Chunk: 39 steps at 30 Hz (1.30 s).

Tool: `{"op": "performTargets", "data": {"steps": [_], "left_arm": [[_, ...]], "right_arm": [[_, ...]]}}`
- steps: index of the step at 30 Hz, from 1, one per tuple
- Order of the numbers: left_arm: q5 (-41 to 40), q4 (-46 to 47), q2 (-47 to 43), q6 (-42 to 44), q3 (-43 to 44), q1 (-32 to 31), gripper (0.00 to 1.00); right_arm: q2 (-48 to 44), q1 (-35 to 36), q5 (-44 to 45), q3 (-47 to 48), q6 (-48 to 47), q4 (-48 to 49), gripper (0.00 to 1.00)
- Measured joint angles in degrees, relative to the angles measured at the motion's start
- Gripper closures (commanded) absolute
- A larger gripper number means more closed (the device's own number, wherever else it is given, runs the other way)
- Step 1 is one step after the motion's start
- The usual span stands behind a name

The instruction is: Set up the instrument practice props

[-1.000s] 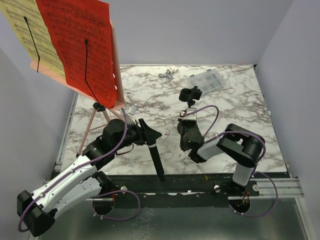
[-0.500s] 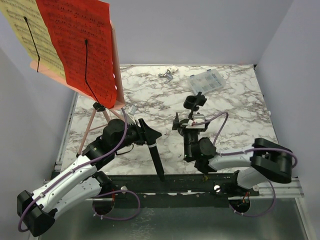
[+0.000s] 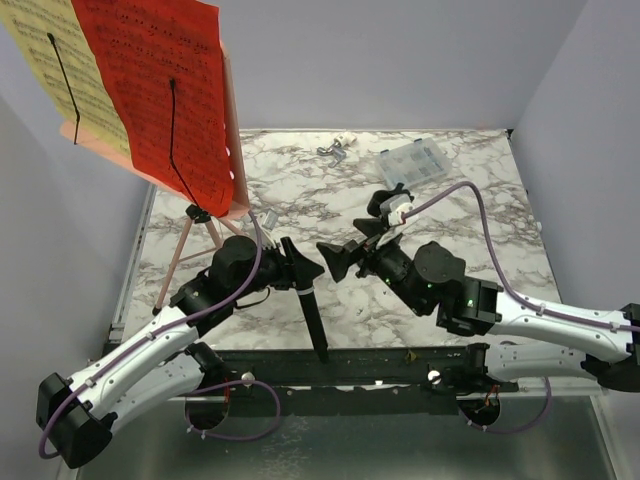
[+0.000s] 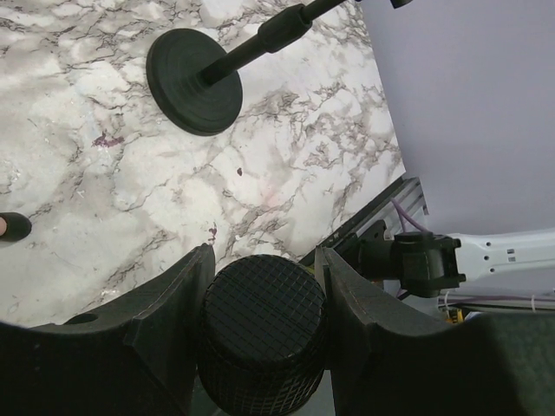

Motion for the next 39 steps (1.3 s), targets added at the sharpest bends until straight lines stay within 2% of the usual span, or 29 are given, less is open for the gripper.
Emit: {"op": "performTargets", "data": {"steps": [5, 8, 13, 19, 22, 25, 28, 33, 39], "left_arm": [[0.0, 0.0, 0.4, 0.0, 0.0, 0.0, 1.0], [0.0, 0.1, 0.4, 0.0, 0.0, 0.0, 1.0], [0.0, 0.4, 0.5, 0.0, 0.0, 0.0, 1.0], [0.3, 0.4, 0.5, 0.0, 0.0, 0.0, 1.0], [0.5, 0.4, 0.5, 0.0, 0.0, 0.0, 1.0], [0.7, 0.4, 0.5, 0.1, 0.0, 0.0, 1.0], [0.7, 0.4, 0.5, 0.3, 0.0, 0.0, 1.0], [0.9, 0.4, 0.5, 0.8, 0.2, 0.0, 1.0], [1.7, 0.4, 0.7, 2.3, 2.3, 0.0, 1.0]], "right_arm": [[0.8, -3.8, -8.1, 10.4, -6.8, -6.5, 0.02], [1.1, -19.5, -15.9, 12.3, -7.8, -7.0, 0.01], [7.7, -48.0, -38.4, 15.7, -4.7, -7.6, 0.0], [15.7, -68.2, -70.8, 12.2, 5.9, 1.8, 0.0], [17.1, -72.0, -83.6, 8.2, 8.6, 9.2, 0.02], [17.6, -72.8, -97.1, 3.7, 8.2, 17.6, 0.06], [19.2, -73.3, -106.5, 2.8, 7.2, 23.5, 0.08], [23.7, -74.2, -116.0, 5.2, 4.5, 26.1, 0.09], [26.3, -74.3, -121.1, 5.8, 3.4, 26.0, 0.09]]}}
